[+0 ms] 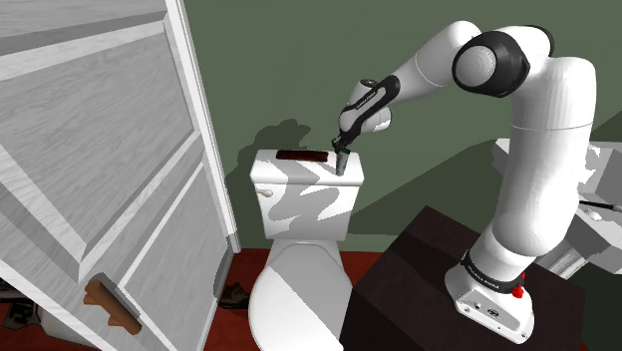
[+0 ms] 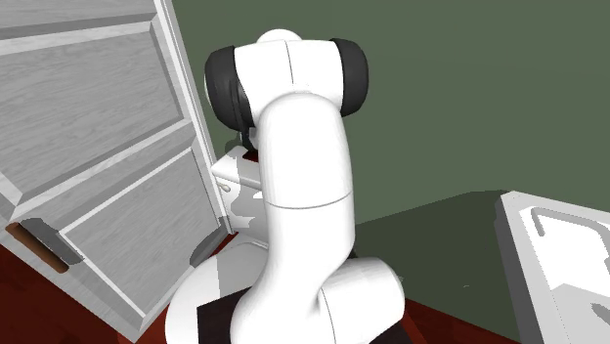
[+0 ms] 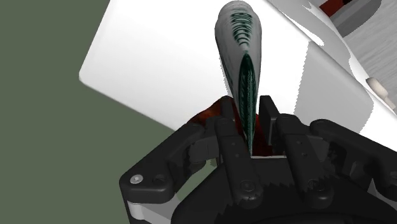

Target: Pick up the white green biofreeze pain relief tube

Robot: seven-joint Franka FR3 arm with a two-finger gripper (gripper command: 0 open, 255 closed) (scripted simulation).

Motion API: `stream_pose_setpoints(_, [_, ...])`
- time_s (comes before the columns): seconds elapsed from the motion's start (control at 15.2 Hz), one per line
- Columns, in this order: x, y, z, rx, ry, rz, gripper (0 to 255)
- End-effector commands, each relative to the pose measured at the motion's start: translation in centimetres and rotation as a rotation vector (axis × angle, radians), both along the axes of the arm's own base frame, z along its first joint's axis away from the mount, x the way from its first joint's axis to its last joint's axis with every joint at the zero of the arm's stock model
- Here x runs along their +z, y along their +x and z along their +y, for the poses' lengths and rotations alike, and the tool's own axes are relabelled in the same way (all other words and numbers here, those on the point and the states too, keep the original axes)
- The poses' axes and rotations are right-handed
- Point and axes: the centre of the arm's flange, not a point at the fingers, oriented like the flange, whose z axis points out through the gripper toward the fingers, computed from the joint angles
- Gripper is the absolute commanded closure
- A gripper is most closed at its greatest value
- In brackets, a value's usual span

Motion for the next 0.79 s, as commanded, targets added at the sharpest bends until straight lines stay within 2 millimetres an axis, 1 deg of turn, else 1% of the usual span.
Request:
stream_pose_setpoints(0.0, [0.0, 0.0, 0.0, 0.000, 0.000, 0.001, 255])
stream_pose_setpoints(0.73, [5.8, 0.0, 0.0, 0.000, 0.000, 0.001, 255])
